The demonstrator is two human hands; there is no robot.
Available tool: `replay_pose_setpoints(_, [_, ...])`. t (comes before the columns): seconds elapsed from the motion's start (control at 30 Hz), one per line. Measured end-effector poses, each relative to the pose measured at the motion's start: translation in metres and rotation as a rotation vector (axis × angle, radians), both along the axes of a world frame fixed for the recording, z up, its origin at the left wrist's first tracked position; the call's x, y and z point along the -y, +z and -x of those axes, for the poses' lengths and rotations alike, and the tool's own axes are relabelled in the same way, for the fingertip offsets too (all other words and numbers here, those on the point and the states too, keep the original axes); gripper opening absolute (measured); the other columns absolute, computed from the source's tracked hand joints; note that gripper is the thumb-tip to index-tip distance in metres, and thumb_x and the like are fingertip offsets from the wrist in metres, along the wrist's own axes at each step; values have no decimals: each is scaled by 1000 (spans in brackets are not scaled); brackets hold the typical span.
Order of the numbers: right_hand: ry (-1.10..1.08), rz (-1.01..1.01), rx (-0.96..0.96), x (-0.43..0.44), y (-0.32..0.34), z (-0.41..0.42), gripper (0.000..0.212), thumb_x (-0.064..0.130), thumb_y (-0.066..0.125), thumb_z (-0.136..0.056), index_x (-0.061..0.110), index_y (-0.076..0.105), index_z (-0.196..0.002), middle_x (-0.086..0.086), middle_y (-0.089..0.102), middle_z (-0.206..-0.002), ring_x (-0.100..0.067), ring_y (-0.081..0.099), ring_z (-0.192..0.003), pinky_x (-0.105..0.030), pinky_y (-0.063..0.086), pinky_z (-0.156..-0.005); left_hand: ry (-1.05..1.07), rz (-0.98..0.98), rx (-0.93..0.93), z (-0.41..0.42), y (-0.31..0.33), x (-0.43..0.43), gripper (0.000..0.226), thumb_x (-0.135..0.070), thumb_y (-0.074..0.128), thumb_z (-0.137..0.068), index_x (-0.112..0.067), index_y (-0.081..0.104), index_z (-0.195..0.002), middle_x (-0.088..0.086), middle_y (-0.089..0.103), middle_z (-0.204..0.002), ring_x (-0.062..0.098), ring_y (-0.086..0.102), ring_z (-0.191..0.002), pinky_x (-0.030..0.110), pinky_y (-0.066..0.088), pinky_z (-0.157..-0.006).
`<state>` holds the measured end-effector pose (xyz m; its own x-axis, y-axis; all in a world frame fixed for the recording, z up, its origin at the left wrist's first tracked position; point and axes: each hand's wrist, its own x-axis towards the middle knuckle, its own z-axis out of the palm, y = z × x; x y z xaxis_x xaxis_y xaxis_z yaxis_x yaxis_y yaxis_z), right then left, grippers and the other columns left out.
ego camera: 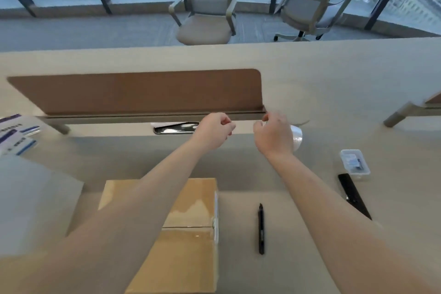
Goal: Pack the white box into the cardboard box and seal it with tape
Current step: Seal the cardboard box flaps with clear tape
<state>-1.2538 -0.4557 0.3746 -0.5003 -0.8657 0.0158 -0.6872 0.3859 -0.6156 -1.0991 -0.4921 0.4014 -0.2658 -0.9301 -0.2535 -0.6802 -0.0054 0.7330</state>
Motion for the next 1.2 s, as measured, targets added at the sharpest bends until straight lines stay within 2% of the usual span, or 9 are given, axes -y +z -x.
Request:
replay_pose_setpoints(0.17, [188,-28,127,-36,4,-100,11,22,51,-93,15,58,-90,-4,57,-100,-25,55,-90,-33,41,-74,173,-46,-102,-116,6,-52,17,-18,56,-96,-7,62,-85,6,68,-80,16,57,-63,30,47,-69])
replay_pose_setpoints(0.27, [236,-47,139,-60,-1,-149,14,23,51,-94,12,59,-90,-5,59,-98,-24,55,-87,-36,46,-76,214,-32,-15,-184,-2,-77,20,-24,55,-96,-11,63,-83,4,72,-82,20,64,-72,34,52,-73])
replay_pose_setpoints(0.57, [69,-221,40,-167,-30,-223,19,20,52,-89,7,66,-89,-10,62,-97,-27,54,-82,-36,46,-72,233,27,65,-309,-40,-147,13,-23,57,-94,-13,64,-90,4,65,-90,25,59,-87,30,41,-71])
replay_pose_setpoints(0.67, [44,-261,-5,-198,-37,-232,28,25,49,-88,7,67,-101,-16,63,-112,-34,56,-102,-35,37,-75,293,-23,43,-333,-57,-162,11,-22,55,-90,-15,63,-94,7,64,-103,27,58,-95,32,44,-77])
replay_pose_setpoints(0.8, [-5,-264,94,-221,-43,-234,31,11,52,-88,10,61,-118,-10,60,-121,-33,50,-120,-40,41,-96,322,-157,-8,-348,-79,-174,35,-20,53,-89,-12,53,-124,5,57,-122,26,54,-106,31,41,-81])
replay_pose_setpoints(0.93, [-60,-287,265,-215,-44,-231,30,15,53,-90,22,58,-118,-1,60,-109,-27,55,-104,-34,43,-83,348,-212,-120,-346,-93,-177,25,-21,60,-89,-19,54,-113,0,63,-110,25,59,-106,33,46,-87])
replay_pose_setpoints(1.07, [-141,-291,324,-202,-53,-223,12,17,51,-90,27,55,-95,6,58,-83,-25,54,-87,-31,36,-61,403,-242,-170,-339,-102,-177,31,-22,58,-89,-19,52,-119,-4,64,-108,21,59,-100,32,46,-83])
replay_pose_setpoints(1.13, [-149,-314,305,-198,-58,-219,8,21,51,-92,25,56,-95,4,58,-83,-24,54,-84,-31,36,-60,397,-245,-153,-337,-107,-176,37,-29,63,-87,-21,51,-121,-5,65,-110,20,60,-102,35,47,-91])
replay_pose_setpoints(1.2, [-144,-325,277,-194,-65,-214,15,28,50,-96,24,59,-106,0,62,-95,-28,57,-93,-34,38,-70,372,-245,-123,-335,-110,-177,46,-35,68,-86,-20,48,-125,-4,63,-115,21,58,-108,39,46,-99])
